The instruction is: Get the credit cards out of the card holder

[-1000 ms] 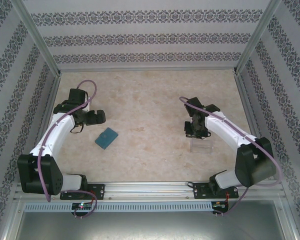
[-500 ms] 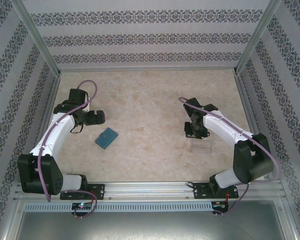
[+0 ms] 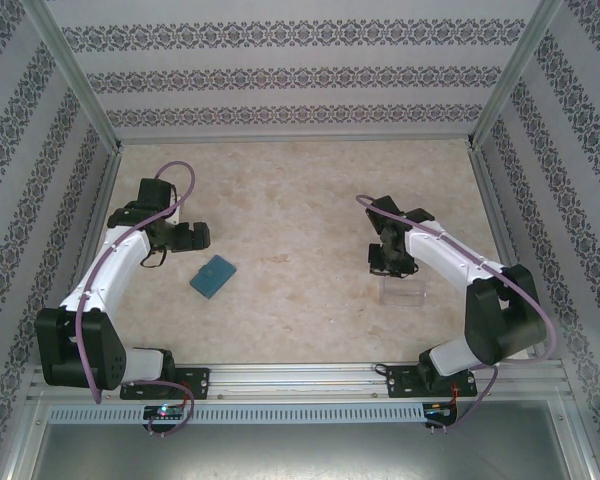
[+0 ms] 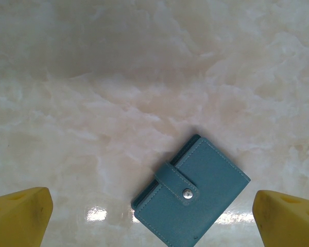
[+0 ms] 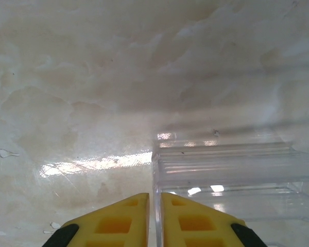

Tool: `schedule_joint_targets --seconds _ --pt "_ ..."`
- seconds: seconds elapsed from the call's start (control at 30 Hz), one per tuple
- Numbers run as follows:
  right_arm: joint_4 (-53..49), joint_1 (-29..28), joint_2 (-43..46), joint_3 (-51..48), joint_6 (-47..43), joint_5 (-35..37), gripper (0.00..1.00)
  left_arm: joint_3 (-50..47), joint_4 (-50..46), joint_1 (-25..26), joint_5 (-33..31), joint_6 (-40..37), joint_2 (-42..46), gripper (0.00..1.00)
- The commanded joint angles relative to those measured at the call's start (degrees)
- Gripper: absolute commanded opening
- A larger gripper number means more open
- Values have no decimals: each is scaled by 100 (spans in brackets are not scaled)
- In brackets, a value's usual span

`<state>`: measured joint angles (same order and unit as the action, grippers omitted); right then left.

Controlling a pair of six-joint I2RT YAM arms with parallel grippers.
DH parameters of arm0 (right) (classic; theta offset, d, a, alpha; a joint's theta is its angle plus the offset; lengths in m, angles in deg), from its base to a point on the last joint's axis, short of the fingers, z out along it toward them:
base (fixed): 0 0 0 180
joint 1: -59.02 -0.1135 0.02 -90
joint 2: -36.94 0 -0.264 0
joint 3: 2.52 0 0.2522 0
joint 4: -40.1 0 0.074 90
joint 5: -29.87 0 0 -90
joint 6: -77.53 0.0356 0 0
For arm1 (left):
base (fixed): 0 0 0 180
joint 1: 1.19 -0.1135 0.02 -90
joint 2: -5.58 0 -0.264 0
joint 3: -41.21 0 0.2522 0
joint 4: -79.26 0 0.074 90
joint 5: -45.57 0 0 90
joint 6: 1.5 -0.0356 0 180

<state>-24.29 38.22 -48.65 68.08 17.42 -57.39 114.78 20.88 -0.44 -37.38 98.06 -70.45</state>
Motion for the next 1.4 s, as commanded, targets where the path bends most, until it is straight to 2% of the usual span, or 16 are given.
schedule_joint_targets --seconds 0.0,0.23,0.43,0.83,1.17,1.37 --pt "40 -55 -80 -77 58 59 15 -52 -187 42 5 -59 14 100" --pt "-25 -94 -52 26 70 117 8 -54 -173 44 3 -53 12 100" --pt "-240 -402 -219 674 186 325 2 -64 -186 43 3 -66 14 100" --pt "-378 -1388 -1837 3006 479 583 0 -75 -180 41 -9 -78 40 100" --pt "-967 -1691 -3131 4902 421 766 0 -110 -121 48 156 -130 44 100" --pt "-1211 -1728 -3756 5541 424 851 0 -129 -112 47 211 -149 56 100"
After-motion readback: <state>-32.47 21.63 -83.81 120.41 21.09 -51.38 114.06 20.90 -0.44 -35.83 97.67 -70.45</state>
